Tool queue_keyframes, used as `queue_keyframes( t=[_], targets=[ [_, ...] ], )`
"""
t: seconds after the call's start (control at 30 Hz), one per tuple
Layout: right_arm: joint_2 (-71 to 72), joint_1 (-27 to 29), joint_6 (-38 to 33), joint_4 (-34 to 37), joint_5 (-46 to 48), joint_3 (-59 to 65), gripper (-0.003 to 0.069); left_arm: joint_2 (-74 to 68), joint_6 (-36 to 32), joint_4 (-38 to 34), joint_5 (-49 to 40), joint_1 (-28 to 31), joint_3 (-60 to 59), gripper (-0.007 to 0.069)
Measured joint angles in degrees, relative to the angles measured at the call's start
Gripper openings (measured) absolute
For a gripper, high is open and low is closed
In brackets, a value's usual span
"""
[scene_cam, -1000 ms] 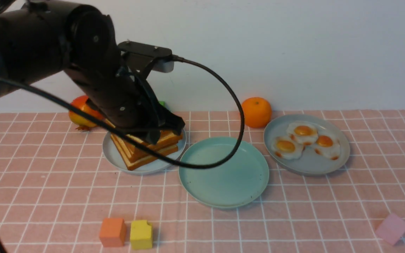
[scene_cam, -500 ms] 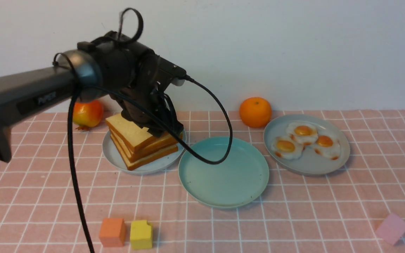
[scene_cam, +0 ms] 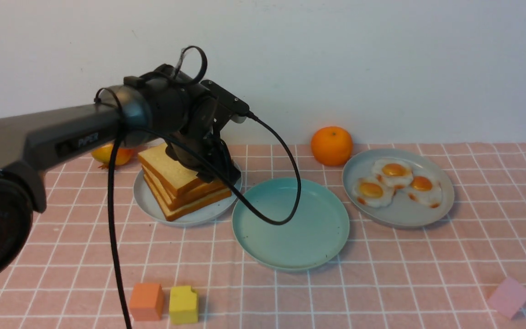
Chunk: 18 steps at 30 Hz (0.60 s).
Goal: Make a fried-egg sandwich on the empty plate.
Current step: Use the left arm to grab a slice of bread
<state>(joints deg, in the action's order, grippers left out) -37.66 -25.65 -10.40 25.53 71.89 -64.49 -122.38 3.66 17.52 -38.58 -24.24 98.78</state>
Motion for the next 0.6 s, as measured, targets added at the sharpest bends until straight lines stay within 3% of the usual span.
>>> queue_keyframes(
  t=[0.43,0.5,0.6],
  targets=[
    [0.0,0.0,0.0,0.0,0.0,-0.1,0.0118,-0.1,0.0,-0.9,0.0,0.0,0.0,0.0375],
    [0.0,0.0,0.0,0.0,0.0,-0.1,0.012,-0.2,0.0,-0.9,0.0,0.0,0.1,0.0354],
    [0.0,0.0,0.0,0.0,0.0,-0.1,0.012,-0.3,0.0,-1.4,-0.1,0.0,0.2,0.0265]
  ],
)
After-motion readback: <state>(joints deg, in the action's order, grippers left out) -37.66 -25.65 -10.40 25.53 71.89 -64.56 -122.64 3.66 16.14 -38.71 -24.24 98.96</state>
